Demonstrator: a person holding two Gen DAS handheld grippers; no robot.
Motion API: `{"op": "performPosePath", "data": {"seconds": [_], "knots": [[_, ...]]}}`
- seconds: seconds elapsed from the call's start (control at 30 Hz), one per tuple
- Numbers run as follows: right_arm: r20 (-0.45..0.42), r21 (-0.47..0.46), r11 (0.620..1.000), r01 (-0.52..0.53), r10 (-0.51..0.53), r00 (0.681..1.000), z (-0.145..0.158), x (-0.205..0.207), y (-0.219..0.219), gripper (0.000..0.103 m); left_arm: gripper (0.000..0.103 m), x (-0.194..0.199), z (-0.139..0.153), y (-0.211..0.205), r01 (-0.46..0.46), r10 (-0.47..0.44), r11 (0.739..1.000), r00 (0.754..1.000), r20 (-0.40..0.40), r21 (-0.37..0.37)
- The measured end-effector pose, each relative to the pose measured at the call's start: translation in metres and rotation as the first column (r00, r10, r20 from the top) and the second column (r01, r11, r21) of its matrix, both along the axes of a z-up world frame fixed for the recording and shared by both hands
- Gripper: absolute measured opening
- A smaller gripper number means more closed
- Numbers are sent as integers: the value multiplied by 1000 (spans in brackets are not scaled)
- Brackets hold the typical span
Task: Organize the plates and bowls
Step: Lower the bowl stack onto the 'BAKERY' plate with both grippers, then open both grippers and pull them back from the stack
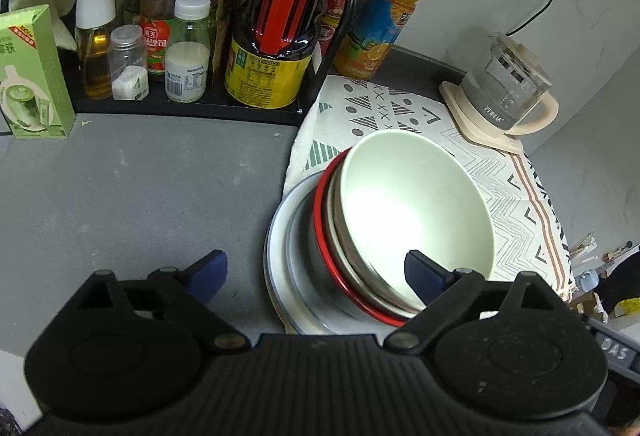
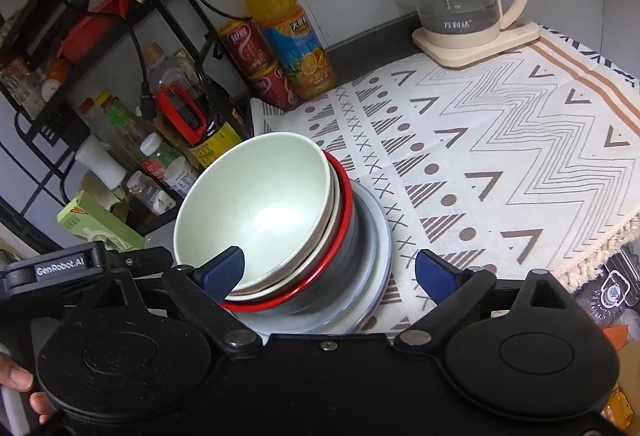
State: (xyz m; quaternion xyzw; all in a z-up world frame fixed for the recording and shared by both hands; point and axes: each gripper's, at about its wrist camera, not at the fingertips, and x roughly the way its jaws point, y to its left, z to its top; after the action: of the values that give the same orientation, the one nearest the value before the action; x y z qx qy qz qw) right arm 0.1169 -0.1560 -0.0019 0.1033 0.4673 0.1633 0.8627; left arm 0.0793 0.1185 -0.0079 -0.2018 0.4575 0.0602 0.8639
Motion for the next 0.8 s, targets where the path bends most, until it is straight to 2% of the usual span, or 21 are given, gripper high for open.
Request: {"op": "performPosePath", "data": {"seconds": [0.13, 0.2, 0.27, 0.8], "knots": [[-3, 0, 1000, 0, 0, 1000, 7, -11, -13, 92, 102, -12, 6, -12, 1, -1, 1000, 1000, 26, 26], [0, 4, 1000, 0, 0, 1000, 13, -18, -18, 94, 102, -20, 8, -16, -18, 18, 1000, 999, 30, 25], [24, 1, 1000, 1, -1, 1000, 18, -27, -23, 102, 102, -27, 11, -20, -43, 42, 999, 999, 20, 22], [53, 21, 998, 57, -58, 997, 37, -80, -57, 103, 103, -83, 29, -61, 8, -10, 998, 999, 44, 55]]}}
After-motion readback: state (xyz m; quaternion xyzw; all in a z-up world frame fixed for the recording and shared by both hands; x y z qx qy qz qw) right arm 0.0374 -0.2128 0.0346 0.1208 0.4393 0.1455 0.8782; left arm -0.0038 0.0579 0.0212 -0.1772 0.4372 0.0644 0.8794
